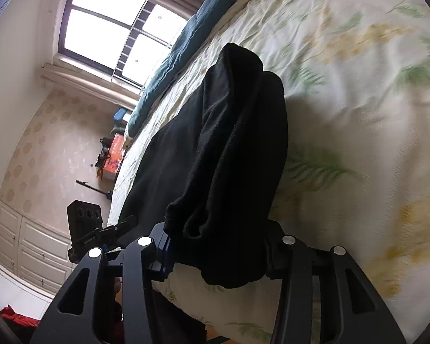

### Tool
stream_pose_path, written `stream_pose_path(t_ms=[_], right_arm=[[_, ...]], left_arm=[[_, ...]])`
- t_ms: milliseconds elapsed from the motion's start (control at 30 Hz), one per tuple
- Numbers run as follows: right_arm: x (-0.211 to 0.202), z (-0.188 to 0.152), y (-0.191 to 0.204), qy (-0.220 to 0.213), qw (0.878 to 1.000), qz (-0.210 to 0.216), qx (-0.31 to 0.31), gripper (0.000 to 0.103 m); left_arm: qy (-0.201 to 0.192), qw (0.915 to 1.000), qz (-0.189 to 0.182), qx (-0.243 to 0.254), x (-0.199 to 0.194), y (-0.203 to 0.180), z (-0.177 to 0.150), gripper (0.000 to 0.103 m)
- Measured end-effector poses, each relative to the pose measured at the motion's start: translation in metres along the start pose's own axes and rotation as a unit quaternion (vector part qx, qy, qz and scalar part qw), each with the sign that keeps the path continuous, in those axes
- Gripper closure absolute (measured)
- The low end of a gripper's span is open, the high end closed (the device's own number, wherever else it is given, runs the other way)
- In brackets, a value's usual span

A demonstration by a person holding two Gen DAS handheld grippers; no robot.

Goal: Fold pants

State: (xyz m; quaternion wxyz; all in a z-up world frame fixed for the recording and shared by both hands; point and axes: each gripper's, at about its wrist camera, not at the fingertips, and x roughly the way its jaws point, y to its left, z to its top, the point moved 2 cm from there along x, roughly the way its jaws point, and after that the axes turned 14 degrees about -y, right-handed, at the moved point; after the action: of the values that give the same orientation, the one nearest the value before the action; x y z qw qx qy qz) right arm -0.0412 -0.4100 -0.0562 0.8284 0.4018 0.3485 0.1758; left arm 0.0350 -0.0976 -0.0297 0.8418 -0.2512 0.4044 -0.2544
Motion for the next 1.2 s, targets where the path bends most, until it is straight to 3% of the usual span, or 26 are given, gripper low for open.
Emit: stream_pose_path(t_ms=[600,1200], right_arm=[[0.073,-0.031,0.055,0.055,0.997,0.047,-0.017,0.057],[0.064,-0.036,0.036,0.043,0.997,0.058,0.008,0.058]], left_arm=[[-0.052,0.9967,0.045,-0.044,-0.07,0.067,0.008,0.073],[-0.053,0.9968,0.035,-0.049,-0.068,0.075,0.006,0.072]])
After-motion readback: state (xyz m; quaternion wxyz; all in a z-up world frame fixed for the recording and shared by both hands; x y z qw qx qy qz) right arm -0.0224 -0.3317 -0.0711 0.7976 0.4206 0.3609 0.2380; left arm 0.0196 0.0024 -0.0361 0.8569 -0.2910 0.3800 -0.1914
